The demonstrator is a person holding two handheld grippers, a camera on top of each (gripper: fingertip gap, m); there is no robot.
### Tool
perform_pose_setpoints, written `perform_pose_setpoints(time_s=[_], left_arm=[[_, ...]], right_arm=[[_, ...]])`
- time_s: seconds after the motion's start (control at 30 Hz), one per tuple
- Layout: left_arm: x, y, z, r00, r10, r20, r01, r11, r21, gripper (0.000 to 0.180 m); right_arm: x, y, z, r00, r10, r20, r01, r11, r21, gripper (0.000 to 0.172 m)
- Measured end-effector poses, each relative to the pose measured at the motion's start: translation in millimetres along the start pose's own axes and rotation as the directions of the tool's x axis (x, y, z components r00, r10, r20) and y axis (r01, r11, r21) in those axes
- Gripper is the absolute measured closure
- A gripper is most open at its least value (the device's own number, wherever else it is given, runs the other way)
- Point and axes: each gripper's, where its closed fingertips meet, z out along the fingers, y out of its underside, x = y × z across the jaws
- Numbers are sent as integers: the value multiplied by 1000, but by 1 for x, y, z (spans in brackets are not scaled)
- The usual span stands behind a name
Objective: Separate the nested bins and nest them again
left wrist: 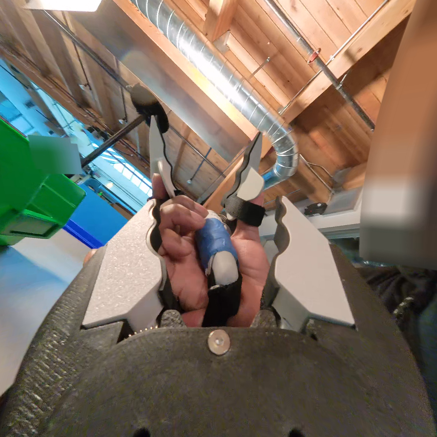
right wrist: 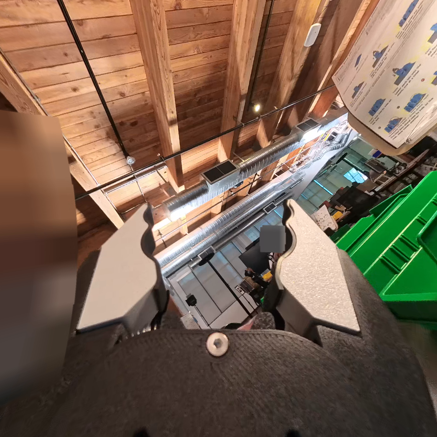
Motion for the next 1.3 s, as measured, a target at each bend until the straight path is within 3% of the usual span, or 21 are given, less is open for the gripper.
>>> perform_pose_setpoints(time_s=[0.1,0.17,0.23,0.33,0.4,0.5,0.57,0.63,0.7,0.73,0.77,0.87,1.03,1.17,1.3], left_arm=[[8,-6,-5,999,35,-25,-35,999,14,83],[1,-19,-10,987,145,65,-147,989,29,86],[-11,-40,-21,952,246,180,-254,967,26,94],[-27,-75,-41,853,404,331,-415,909,-42,104],[-40,-98,-56,746,496,445,-506,856,-105,107],[-52,-130,-76,587,556,589,-567,801,-191,108],[-57,-148,-89,452,608,652,-589,753,-293,112],[-60,-169,-104,251,696,672,-619,649,-441,115],[-61,-186,-116,88,766,637,-628,539,-561,118],[-62,-192,-121,37,785,618,-622,502,-600,119],[-64,-197,-125,13,798,603,-613,482,-625,119],[-64,-206,-132,15,805,593,-604,480,-636,120],[-59,-207,-132,74,803,592,-629,498,-597,120],[-60,-204,-130,50,820,571,-627,471,-621,120],[-65,-203,-131,55,816,575,-602,486,-633,120]], right_arm=[[-5,-13,-4,991,-133,20,133,991,6,67],[-1,-20,-6,968,-247,33,248,968,-29,78],[28,-19,-8,918,-388,-80,370,912,-176,84],[94,-15,-23,731,-636,-248,461,727,-509,93],[128,-15,-36,599,-755,-268,461,598,-656,98],[161,-13,-47,469,-841,-270,423,482,-767,101],[175,-14,-52,403,-870,-283,399,445,-802,102],[186,-13,-55,365,-884,-292,364,425,-829,110],[198,-12,-55,336,-894,-297,333,408,-850,125],[200,-13,-53,330,-896,-298,333,406,-851,136],[202,-14,-52,322,-895,-307,326,410,-852,153],[213,-39,-56,211,-908,-363,315,414,-854,169],[226,-74,-66,149,-888,-434,310,459,-833,168],[229,-81,-68,129,-876,-465,313,481,-819,169],[230,-78,-66,116,-880,-461,331,472,-817,170]])
